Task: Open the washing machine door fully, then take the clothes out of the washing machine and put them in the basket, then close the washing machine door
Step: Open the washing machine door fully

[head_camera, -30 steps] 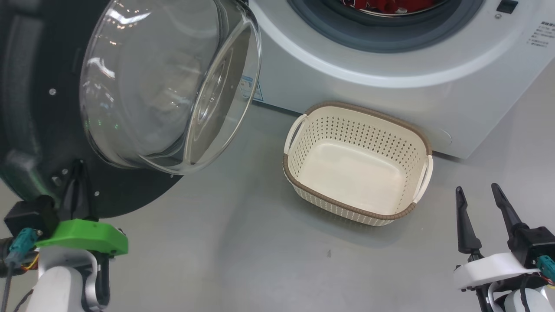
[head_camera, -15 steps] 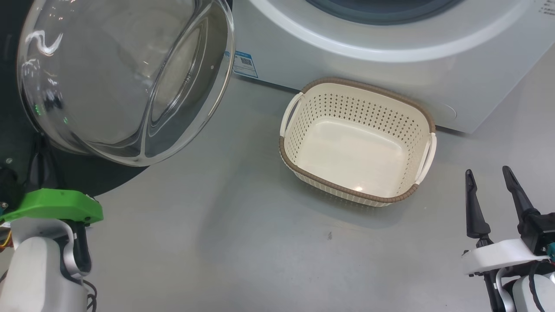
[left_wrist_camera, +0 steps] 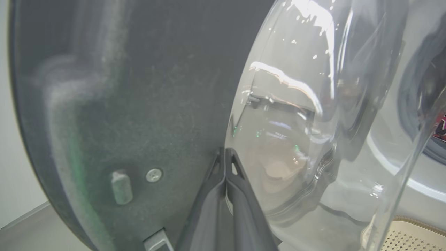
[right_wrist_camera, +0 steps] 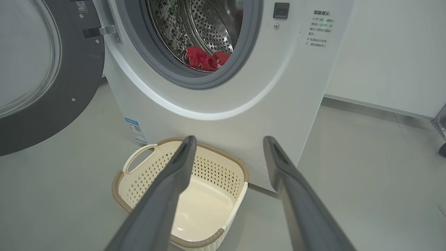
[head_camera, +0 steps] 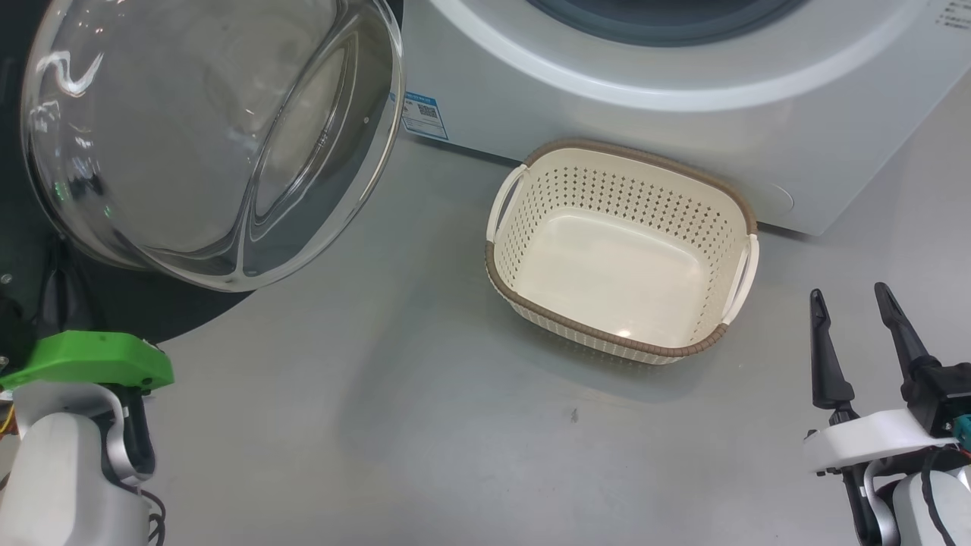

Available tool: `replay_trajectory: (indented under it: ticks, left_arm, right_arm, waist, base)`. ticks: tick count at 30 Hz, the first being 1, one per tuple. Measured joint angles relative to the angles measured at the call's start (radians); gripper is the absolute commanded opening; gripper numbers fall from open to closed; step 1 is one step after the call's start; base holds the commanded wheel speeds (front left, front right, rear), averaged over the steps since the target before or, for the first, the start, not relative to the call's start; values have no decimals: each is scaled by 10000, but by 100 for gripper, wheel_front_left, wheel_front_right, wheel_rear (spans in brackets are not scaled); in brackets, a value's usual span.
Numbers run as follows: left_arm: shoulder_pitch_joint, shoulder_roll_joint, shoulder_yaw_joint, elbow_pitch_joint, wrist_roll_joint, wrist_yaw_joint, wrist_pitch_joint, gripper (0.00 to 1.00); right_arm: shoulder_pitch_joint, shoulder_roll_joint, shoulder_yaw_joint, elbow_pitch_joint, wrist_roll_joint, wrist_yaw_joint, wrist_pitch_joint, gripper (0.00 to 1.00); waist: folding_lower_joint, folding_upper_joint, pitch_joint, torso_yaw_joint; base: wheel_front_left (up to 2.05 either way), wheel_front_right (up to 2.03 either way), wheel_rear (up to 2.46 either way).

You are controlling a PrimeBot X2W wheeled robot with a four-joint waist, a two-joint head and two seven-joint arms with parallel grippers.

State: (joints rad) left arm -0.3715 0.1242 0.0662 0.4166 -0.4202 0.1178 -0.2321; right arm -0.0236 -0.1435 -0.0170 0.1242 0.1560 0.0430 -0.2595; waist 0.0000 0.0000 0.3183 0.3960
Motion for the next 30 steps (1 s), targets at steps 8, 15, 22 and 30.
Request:
replay_trajectory:
  ticks: [8, 15, 22, 30]
  left_arm:
    - [377, -59, -33, -456, 299, 0, -169, 0]
    - [1119, -314, -458, -1208, 736, -56, -199, 0]
    - [1755, -487, -926, -2136, 984, -311, -199, 0]
    - [2502, -556, -1737, -2669, 1095, -738, -199, 0]
  right_arm:
    - [-92, 157, 63, 100, 0, 35, 0, 100]
    - [-89, 257, 100, 134, 0, 73, 0, 100]
    - [-92, 428, 293, 211, -6, 82, 0, 100]
    - [-92, 548, 464, 236, -6, 86, 0, 100]
  waist:
    - [0, 0, -279, -133]
    - [0, 0, -522, -290]
    - [0, 0, -761, -533]
    - [0, 0, -1047, -1030]
  base:
    - [0, 0, 0]
    - [0, 0, 0]
    - [0, 0, 0]
    - [0, 0, 0]
